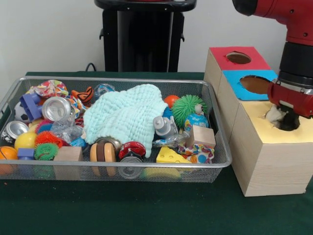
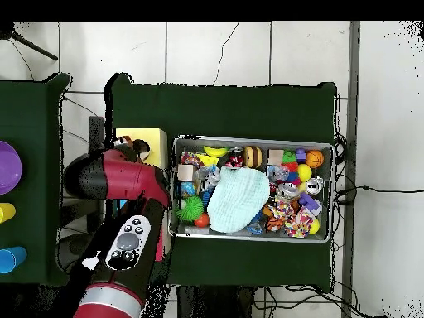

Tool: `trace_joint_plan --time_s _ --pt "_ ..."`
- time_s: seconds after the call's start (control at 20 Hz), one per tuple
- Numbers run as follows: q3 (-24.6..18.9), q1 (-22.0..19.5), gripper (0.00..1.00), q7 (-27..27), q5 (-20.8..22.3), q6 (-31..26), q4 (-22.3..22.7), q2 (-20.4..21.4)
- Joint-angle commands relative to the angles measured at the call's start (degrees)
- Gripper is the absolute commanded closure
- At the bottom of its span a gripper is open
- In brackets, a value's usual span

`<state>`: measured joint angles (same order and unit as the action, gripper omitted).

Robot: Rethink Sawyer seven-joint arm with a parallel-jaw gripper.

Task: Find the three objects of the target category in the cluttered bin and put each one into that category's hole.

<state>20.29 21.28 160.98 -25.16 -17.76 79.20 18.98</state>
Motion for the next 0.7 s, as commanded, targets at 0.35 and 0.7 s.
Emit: trace_joint_plan --time_s 0.35,0.7 --pt "1.07 -0.22 1.0 9.96 -1.39 -19.76 0.0 7.22" --pt "2.63 -1.3 1.0 10.17 -0.91 -24.28 -3.31 7.7"
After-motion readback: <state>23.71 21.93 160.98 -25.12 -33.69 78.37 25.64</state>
